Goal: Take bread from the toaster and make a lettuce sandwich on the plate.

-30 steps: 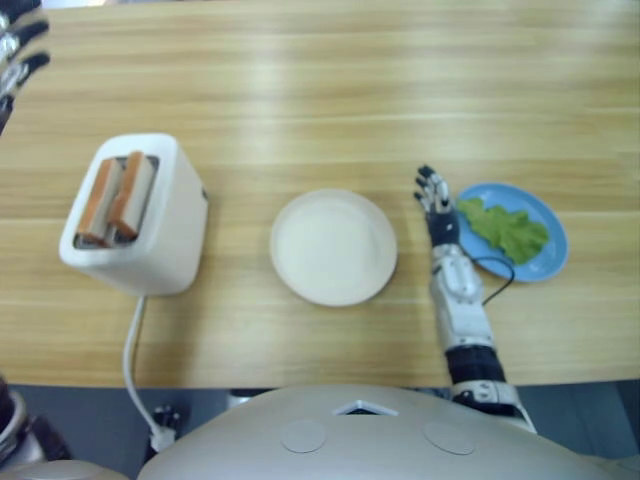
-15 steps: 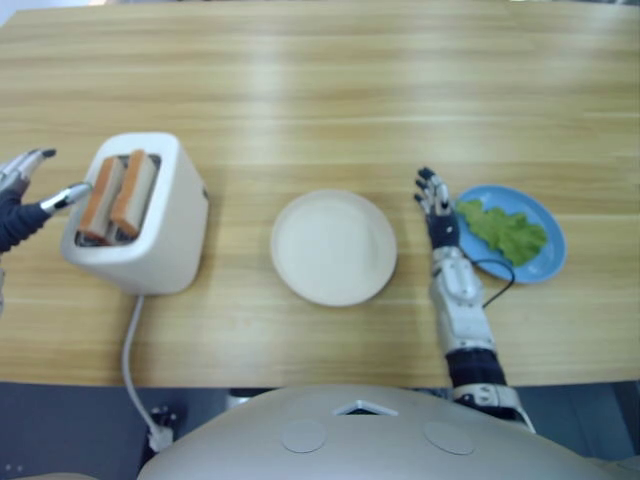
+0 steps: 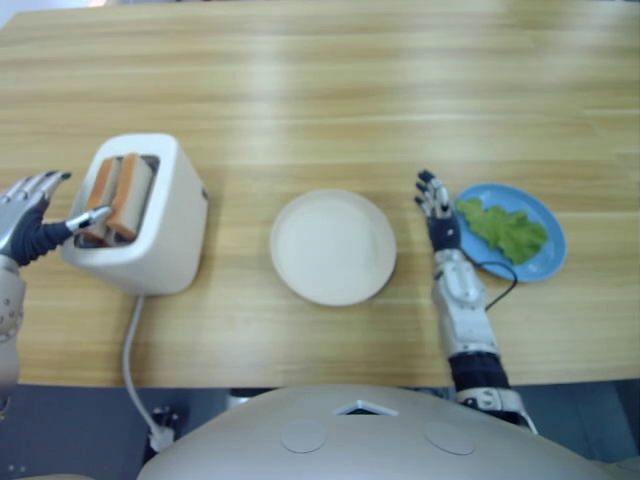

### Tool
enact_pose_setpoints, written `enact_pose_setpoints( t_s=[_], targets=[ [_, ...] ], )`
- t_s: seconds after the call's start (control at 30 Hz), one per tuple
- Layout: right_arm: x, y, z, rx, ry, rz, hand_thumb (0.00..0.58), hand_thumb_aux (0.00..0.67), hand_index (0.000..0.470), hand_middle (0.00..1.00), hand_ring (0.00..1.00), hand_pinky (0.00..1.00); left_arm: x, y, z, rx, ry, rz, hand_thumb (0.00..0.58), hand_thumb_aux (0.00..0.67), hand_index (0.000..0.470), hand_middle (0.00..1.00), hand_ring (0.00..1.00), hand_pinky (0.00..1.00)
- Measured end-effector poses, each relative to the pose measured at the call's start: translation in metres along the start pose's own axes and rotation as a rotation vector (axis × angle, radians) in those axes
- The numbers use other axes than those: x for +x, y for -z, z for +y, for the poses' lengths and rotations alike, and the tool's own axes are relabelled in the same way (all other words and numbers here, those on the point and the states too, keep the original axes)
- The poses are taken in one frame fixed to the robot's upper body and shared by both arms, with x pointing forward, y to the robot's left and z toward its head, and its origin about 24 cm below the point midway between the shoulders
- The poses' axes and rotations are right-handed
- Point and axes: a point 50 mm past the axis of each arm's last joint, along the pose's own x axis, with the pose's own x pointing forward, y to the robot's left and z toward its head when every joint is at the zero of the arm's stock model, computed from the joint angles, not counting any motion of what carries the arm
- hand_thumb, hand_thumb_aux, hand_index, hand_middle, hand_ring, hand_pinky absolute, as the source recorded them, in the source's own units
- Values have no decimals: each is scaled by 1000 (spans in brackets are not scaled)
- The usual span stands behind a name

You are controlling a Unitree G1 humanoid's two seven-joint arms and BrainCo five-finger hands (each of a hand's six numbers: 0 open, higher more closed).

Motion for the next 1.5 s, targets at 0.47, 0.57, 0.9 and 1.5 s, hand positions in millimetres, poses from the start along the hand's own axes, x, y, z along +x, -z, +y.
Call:
enact_pose_setpoints(
  t_s=[0.47,0.57,0.9,1.5],
  targets=[
    [-1,0,-5,-17,0,6,0,0,0,0,0,0,-3,6,-1,32,25,31,0,0,0,0,0,0],
    [-1,0,-5,-17,0,7,0,0,0,0,0,0,-4,7,-1,32,27,32,0,0,0,0,0,0],
    [-1,0,-7,-21,-1,12,0,0,0,0,0,0,-7,9,-2,-1,45,31,0,0,0,0,0,0],
    [0,0,-8,-28,-5,16,0,0,0,0,0,0,-6,12,1,-47,-3,30,0,0,0,0,0,0]
  ],
)
